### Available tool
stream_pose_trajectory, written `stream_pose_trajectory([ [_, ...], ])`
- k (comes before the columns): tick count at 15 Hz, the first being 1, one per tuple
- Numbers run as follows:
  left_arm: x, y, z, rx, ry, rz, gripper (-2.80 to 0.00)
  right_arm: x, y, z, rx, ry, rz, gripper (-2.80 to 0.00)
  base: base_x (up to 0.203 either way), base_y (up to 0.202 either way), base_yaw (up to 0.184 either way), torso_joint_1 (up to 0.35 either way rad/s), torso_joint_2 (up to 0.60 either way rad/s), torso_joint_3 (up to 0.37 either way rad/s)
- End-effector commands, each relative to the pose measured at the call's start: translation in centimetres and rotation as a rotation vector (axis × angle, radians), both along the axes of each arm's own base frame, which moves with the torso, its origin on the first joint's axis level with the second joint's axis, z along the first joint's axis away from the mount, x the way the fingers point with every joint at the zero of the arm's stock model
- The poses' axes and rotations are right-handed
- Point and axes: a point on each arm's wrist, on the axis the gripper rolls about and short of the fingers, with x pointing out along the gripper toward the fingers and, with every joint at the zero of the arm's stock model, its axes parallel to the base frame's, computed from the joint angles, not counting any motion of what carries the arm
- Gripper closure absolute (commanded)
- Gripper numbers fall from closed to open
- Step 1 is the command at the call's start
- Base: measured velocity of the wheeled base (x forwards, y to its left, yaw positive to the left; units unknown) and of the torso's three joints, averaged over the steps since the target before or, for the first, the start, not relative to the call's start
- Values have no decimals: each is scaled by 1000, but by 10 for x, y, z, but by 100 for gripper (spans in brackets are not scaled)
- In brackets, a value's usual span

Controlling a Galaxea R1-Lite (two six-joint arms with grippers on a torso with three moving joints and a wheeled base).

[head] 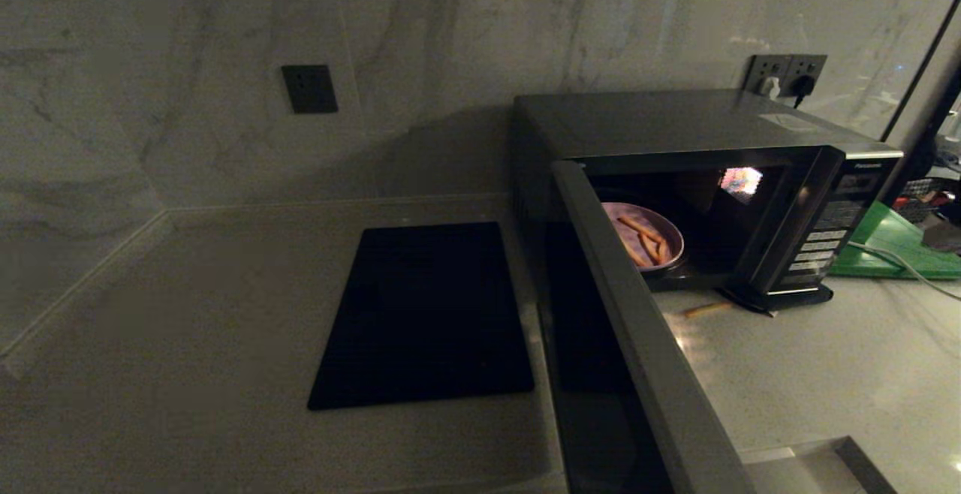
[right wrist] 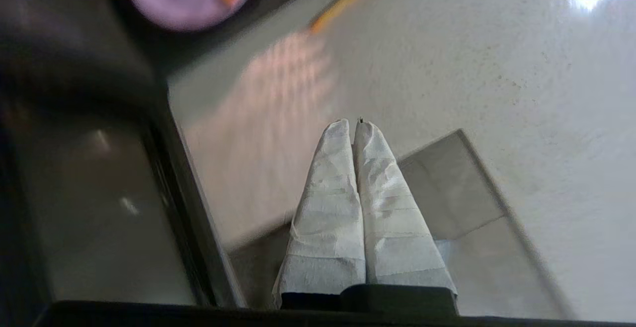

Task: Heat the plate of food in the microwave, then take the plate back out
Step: Close the microwave oven

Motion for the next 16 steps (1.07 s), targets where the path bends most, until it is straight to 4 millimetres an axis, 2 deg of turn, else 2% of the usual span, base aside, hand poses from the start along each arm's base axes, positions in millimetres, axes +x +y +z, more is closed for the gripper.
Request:
stream_pose_trajectory([
  [1, 0, 0, 0, -1, 1, 1, 0, -16, 7, 5, -43, -13, 105, 0, 0, 0, 0, 0, 0, 0],
  [3, 0, 0, 0, 0, 1, 1, 0, -17, 11, 4, -61, -3, 140, 0, 0, 0, 0, 0, 0, 0],
  [6, 0, 0, 0, -1, 1, 1, 0, 1, 11, -16, -37, 91, 60, 0, 0, 0, 0, 0, 0, 0],
  [9, 0, 0, 0, -1, 1, 1, 0, 34, 10, -35, 6, 163, -45, 0, 0, 0, 0, 0, 0, 0],
  [14, 0, 0, 0, -1, 1, 1, 0, 100, 17, -54, 125, 147, -180, 0, 0, 0, 0, 0, 0, 0],
  [16, 0, 0, 0, -1, 1, 1, 0, 117, 20, -66, 146, 169, -215, 0, 0, 0, 0, 0, 0, 0],
])
